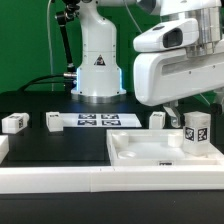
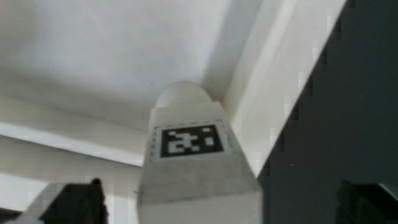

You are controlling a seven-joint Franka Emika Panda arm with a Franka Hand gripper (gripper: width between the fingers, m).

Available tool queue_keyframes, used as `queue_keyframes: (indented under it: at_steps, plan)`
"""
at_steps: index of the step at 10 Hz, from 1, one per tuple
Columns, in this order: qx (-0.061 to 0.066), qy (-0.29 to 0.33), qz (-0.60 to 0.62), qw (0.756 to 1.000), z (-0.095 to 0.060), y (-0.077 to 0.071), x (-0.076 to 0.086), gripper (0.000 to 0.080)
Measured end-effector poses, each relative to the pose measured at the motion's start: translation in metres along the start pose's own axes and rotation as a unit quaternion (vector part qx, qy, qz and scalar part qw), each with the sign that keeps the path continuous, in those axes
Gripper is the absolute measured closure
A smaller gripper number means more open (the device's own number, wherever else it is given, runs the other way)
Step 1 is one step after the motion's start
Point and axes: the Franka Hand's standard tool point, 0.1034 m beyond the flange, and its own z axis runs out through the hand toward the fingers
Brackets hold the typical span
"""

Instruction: Assemble square table

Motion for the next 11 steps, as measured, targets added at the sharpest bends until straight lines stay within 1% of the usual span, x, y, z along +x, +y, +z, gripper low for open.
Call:
queue_keyframes:
  at_steps: [1, 2, 3, 4, 7, 8, 9, 10, 11]
  plan:
    - [0.0, 0.0, 0.0, 1.0, 0.0002, -0.0003, -0.0001, 0.0348]
    - [0.0, 0.0, 0.0, 1.0, 0.0003, -0.0003, -0.0002, 0.0348]
    - [-0.001, 0.001, 0.0, 1.0, -0.0001, 0.0005, 0.0, 0.0487]
    - [-0.001, 0.001, 0.001, 1.0, -0.0003, 0.0019, -0.0002, 0.0504]
    - [0.0, 0.001, 0.023, 1.0, -0.0002, 0.0026, -0.0005, 0.0504]
    - [0.003, 0.002, 0.075, 0.997, -0.0001, 0.0029, -0.0007, 0.0504]
    - [0.003, 0.007, 0.138, 0.99, 0.0002, 0.0023, -0.0001, 0.0504]
    - [0.004, 0.01, 0.197, 0.98, 0.0005, 0.0025, 0.0003, 0.0504]
    - [0.007, 0.012, 0.238, 0.971, 0.0006, 0.0027, 0.0005, 0.0503]
